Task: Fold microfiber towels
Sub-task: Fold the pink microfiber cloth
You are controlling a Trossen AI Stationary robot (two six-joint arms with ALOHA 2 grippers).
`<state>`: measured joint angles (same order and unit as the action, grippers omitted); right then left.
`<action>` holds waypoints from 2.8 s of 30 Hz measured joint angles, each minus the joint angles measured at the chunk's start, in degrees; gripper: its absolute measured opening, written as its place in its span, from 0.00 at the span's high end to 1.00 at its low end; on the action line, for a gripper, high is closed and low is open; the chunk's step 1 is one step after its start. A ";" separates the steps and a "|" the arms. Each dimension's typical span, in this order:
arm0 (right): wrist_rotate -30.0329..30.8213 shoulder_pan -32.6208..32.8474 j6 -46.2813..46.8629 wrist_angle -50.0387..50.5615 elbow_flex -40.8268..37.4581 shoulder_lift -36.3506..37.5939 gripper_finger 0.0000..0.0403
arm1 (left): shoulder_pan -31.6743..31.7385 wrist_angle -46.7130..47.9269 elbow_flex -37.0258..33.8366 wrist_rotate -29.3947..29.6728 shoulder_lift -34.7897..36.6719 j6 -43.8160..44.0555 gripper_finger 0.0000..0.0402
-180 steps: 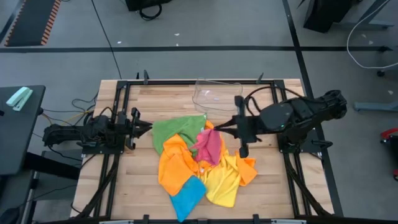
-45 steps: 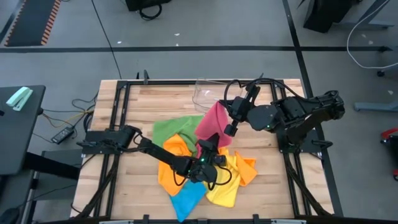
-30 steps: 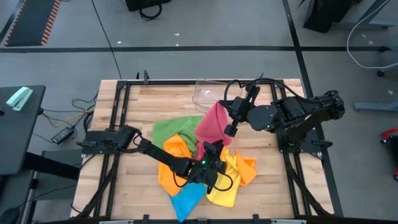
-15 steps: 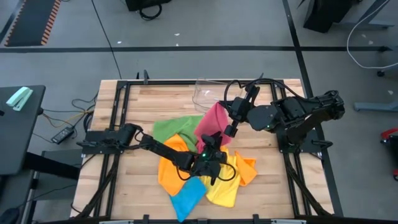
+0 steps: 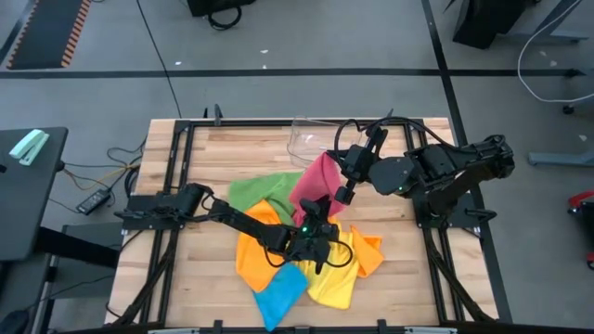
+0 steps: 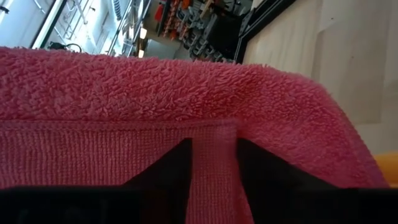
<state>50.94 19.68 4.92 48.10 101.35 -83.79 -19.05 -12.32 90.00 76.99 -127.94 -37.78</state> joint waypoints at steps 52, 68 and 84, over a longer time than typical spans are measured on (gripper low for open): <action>-0.42 3.08 0.04 -1.58 -0.01 0.00 0.97 | -1.25 3.08 0.00 3.20 -0.07 -5.28 0.98; -0.44 3.08 5.39 4.94 0.01 0.00 0.97 | -6.80 3.29 0.00 4.42 2.63 -7.09 0.99; -0.52 3.10 5.23 5.97 0.00 0.00 0.97 | -12.00 6.67 0.04 9.45 8.95 -4.73 0.99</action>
<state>50.42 22.79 10.15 54.06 101.35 -83.79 -31.05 -5.64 90.04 86.44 -118.99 -42.51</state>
